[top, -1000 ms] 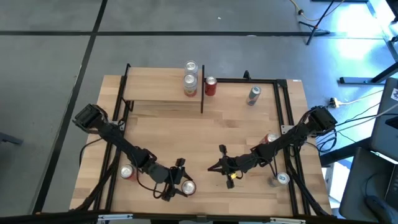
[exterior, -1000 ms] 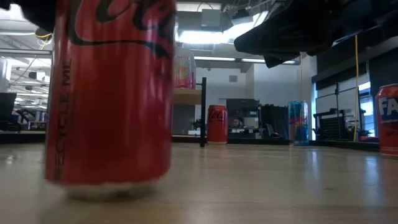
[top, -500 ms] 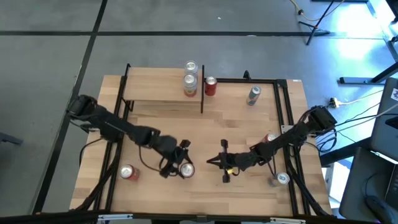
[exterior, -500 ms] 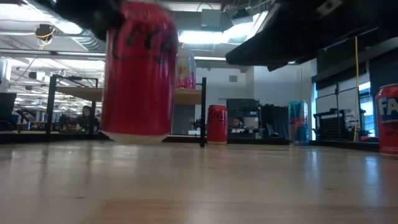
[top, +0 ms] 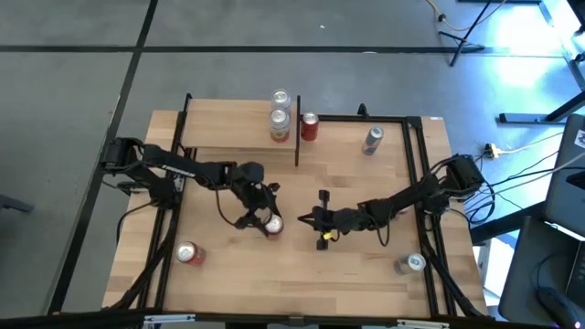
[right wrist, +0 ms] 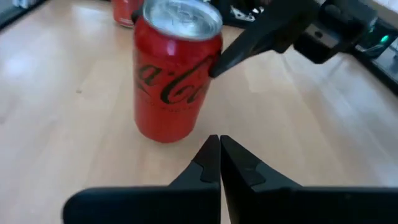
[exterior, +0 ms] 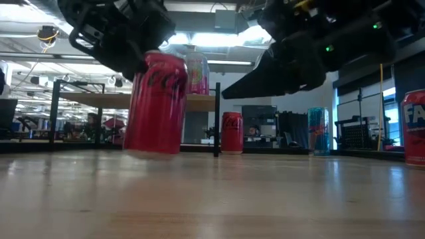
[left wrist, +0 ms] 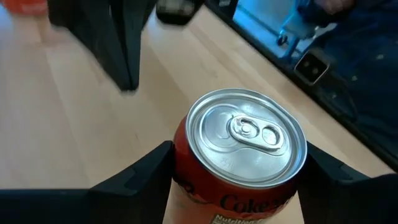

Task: Place canned beverage on shelf
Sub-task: Put the bottom red black soda can on the shelf

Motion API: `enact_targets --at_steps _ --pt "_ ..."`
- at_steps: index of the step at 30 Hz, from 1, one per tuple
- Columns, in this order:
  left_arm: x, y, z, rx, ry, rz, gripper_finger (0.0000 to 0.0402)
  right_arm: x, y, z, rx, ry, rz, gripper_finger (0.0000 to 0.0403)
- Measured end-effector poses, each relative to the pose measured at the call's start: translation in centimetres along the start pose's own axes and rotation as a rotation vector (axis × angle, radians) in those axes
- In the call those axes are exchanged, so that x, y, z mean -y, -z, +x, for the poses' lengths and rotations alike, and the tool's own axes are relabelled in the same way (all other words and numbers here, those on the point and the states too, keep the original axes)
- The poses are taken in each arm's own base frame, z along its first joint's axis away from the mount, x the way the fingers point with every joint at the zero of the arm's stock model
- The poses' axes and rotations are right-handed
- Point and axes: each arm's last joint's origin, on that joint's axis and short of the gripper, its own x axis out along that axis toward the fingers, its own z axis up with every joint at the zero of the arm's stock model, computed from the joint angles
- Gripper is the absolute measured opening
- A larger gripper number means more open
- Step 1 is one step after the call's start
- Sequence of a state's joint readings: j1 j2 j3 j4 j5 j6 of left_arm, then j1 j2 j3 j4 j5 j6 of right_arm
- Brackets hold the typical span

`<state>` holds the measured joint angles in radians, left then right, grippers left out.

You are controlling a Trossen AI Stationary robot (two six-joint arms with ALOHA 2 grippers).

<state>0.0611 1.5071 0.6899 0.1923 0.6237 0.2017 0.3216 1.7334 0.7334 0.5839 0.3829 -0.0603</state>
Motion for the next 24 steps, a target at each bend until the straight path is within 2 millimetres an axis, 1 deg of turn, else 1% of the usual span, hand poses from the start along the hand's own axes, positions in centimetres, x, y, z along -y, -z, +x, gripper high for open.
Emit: enact_targets --at_steps 6,12,14,18,24 --pt "-1.2 0.5 -0.9 -0.01 -0.022 0.022 0.0237 2.0 0.1 0.7 -0.006 0.01 -0.051 0.0001" --pt "-1.3 0.5 -0.9 -0.02 -0.071 0.03 0.0272 3.6 0.4 1.3 -0.016 -0.056 -0.053 0.0001" --pt "-1.3 0.4 -0.9 -0.022 -0.085 0.035 0.0285 3.9 0.5 1.4 -0.017 -0.063 -0.051 0.0001" --pt "-1.3 0.4 -0.8 -0.026 -0.097 0.033 0.0306 3.8 0.5 1.3 -0.018 -0.072 -0.055 0.0001" --pt "-1.3 0.3 -0.8 -0.02 -0.105 0.0 0.0314 3.8 0.5 1.3 -0.014 -0.094 -0.057 0.0001"
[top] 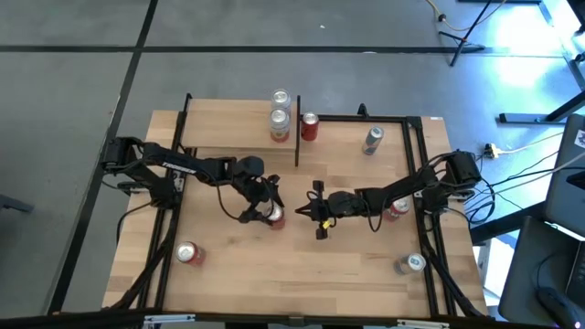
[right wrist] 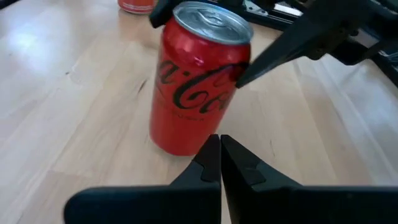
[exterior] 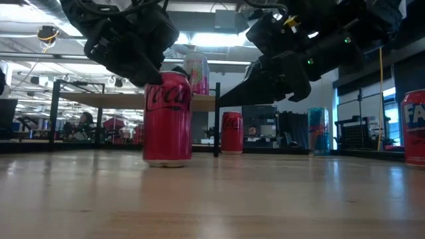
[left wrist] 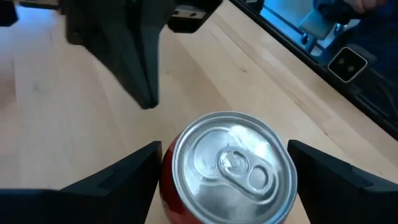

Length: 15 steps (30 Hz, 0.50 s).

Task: Place canned beverage on shelf
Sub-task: Put the bottom red black soda can on the shelf

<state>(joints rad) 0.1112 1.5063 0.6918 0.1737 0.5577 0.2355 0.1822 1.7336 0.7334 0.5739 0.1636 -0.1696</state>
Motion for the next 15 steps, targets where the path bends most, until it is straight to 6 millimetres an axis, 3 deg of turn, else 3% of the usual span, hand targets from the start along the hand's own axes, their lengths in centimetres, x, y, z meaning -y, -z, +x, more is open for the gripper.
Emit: enact_targets --at_steps 6,15 --pt "0.0 -0.5 -0.6 0.006 -0.086 -0.056 0.0311 0.0 0.0 0.0 0.001 0.0 0.0 0.0001" --pt "1.2 -3.3 -4.0 0.105 -0.226 -0.115 0.0311 0.0 0.0 0.0 0.002 0.0 0.0 0.0001"
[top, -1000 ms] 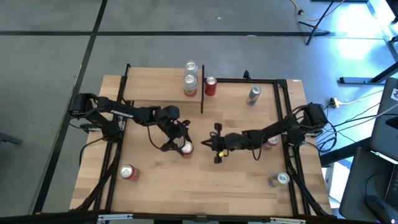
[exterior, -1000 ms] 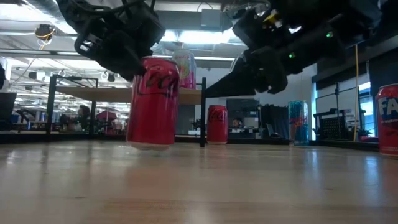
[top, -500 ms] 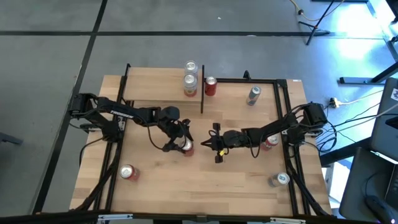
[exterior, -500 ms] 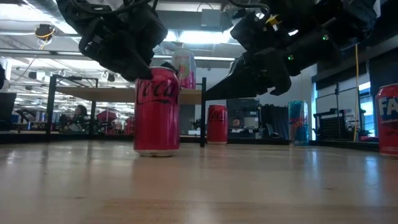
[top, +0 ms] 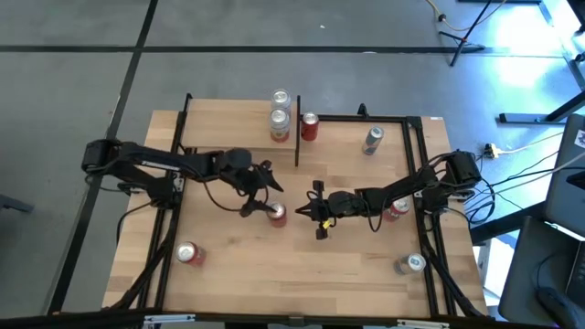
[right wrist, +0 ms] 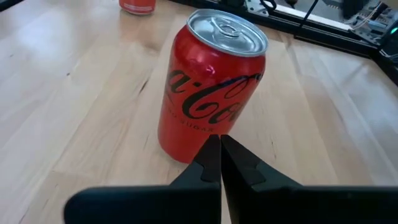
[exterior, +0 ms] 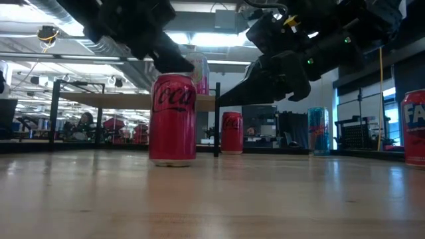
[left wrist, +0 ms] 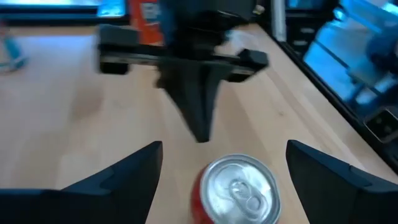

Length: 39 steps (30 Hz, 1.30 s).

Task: Place canned beverage on shelf
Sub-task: Put the bottom red black soda can on the shelf

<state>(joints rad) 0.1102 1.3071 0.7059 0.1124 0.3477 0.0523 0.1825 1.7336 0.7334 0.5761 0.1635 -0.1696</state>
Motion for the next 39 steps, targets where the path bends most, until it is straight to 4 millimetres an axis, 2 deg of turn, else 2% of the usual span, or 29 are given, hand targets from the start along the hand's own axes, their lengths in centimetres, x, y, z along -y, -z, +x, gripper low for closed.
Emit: enact_targets --at_steps 4,9,15,18,24,34,39 --pt "0.8 -0.9 -1.1 0.046 -0.105 -0.067 0.0311 0.0 0.0 0.0 -0.001 -0.001 0.003 0.0001" --pt "3.2 -0.9 -0.8 0.036 -0.21 -0.084 0.031 -0.1 0.1 0.0 -0.017 -0.004 0.001 0.0001" --pt "6.6 -0.8 -0.3 0.029 -0.13 -0.02 0.031 -0.2 -0.2 -0.3 -0.016 -0.008 0.0 0.0001" --pt "7.5 -0.8 -0.2 0.03 -0.098 0.005 0.031 -0.5 -0.5 -0.8 -0.028 0.021 -0.025 0.0001" --pt "7.8 -0.7 -0.2 0.029 -0.102 0.011 0.0316 -1.5 -1.3 -2.0 -0.049 0.108 -0.083 0.0001" --pt "7.3 0.1 0.8 -0.023 -0.218 0.026 0.039 -1.7 -1.4 -2.1 -0.052 0.114 -0.061 0.0001" --pt "7.0 0.8 1.7 -0.061 -0.278 0.03 0.0397 -1.7 -1.4 -2.1 -0.05 0.109 -0.058 0.0001"
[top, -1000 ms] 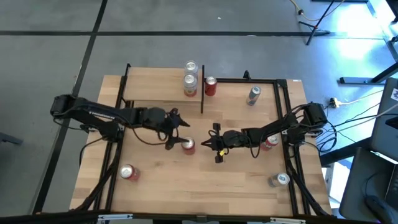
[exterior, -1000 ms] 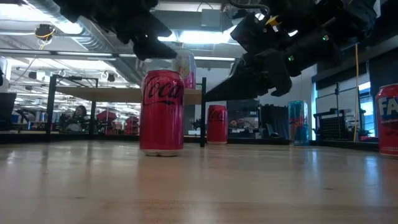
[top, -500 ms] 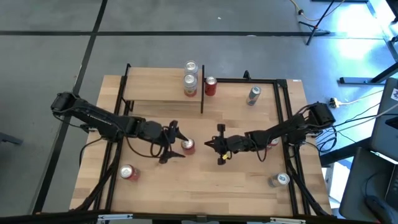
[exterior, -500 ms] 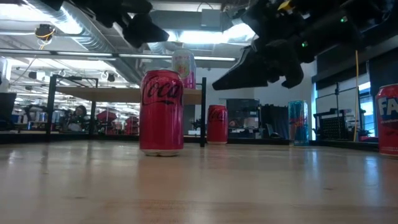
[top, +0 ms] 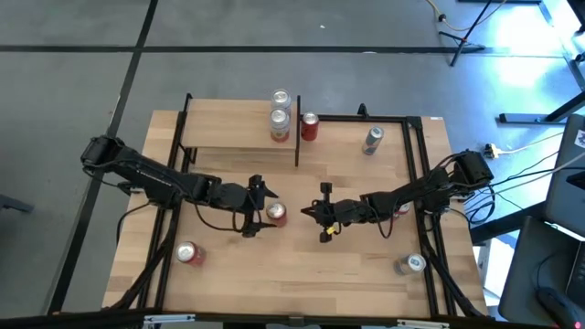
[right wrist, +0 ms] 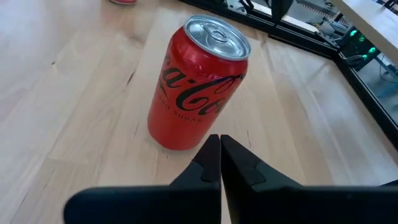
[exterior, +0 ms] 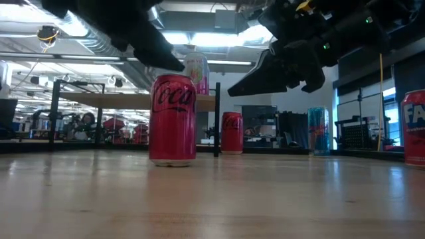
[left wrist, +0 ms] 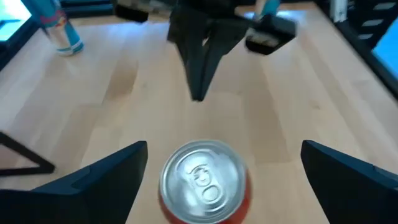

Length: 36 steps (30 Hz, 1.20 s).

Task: Place canned beverage on shelf
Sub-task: Put the bottom red black soda can on the shelf

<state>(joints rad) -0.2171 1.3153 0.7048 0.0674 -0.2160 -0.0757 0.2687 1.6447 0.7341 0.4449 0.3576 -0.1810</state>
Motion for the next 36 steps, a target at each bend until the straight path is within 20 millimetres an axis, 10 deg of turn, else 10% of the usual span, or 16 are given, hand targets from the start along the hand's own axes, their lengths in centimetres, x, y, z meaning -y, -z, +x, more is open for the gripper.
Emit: enact_targets --at_steps 36 --pt "0.5 2.8 3.7 -0.107 -0.129 -0.165 0.0393 0.0 0.0 0.0 0.003 -0.009 0.024 0.0001"
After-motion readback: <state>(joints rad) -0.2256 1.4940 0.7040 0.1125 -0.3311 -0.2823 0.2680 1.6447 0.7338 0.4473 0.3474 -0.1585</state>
